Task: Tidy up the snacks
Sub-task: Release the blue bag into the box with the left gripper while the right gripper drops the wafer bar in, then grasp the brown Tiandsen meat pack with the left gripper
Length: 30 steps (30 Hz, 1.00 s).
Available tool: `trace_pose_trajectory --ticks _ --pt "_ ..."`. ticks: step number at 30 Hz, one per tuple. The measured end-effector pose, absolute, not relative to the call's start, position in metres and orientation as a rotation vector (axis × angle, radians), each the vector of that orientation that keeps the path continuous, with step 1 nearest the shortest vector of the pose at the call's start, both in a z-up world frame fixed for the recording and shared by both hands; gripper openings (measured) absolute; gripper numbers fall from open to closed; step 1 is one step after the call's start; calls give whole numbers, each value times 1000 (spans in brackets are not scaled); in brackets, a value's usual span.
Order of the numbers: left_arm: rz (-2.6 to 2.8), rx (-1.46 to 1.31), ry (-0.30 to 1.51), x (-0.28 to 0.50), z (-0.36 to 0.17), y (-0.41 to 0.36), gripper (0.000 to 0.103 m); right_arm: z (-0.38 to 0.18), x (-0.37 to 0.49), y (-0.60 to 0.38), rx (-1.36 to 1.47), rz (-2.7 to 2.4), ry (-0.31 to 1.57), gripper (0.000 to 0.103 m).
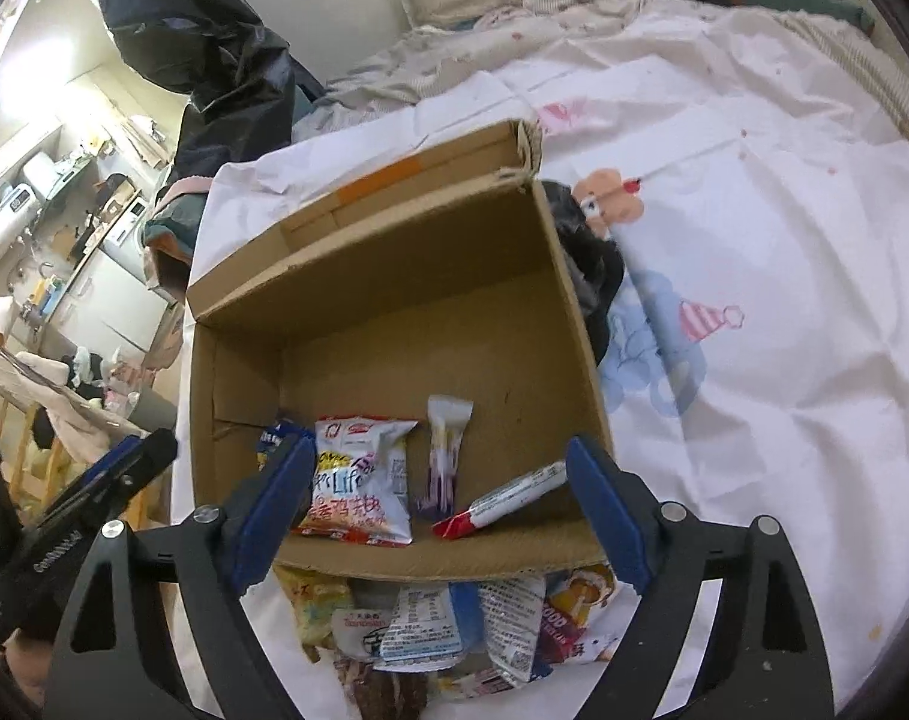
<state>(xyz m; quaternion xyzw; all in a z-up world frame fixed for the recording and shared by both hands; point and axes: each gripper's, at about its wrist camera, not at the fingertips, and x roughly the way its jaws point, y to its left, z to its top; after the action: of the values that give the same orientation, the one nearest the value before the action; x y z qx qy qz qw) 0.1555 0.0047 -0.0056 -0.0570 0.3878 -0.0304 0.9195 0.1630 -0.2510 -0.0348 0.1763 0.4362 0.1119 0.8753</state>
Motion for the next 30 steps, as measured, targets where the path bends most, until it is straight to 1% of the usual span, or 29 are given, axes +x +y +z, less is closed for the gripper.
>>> trace_pose_trajectory --ticks 1,2,9,11,14,18,22,26,30 --pt "-47 -97 755 150 -4 6 80 -33 161 -252 364 224 902 89" --pt "-35 -83 749 148 -3 7 80 -30 158 -252 350 201 884 89" --pt "-32 -129 791 133 -2 20 81 -15 135 -248 239 149 827 89" --pt "-42 -132 808 127 -5 19 87 -12 130 -250 227 144 814 89" --pt "-40 -145 835 116 -10 19 91 -9 122 -256 235 146 799 89" --pt "-72 -158 853 104 -8 21 93 -12 107 -262 269 141 833 89" --pt "-44 -177 832 88 1 30 93 -12 91 -264 284 138 843 89" --pt "-31 -217 822 69 0 39 93 -16 71 -271 289 123 854 89" --pt "20 -182 914 58 -17 38 93 -31 61 -279 310 137 918 89"
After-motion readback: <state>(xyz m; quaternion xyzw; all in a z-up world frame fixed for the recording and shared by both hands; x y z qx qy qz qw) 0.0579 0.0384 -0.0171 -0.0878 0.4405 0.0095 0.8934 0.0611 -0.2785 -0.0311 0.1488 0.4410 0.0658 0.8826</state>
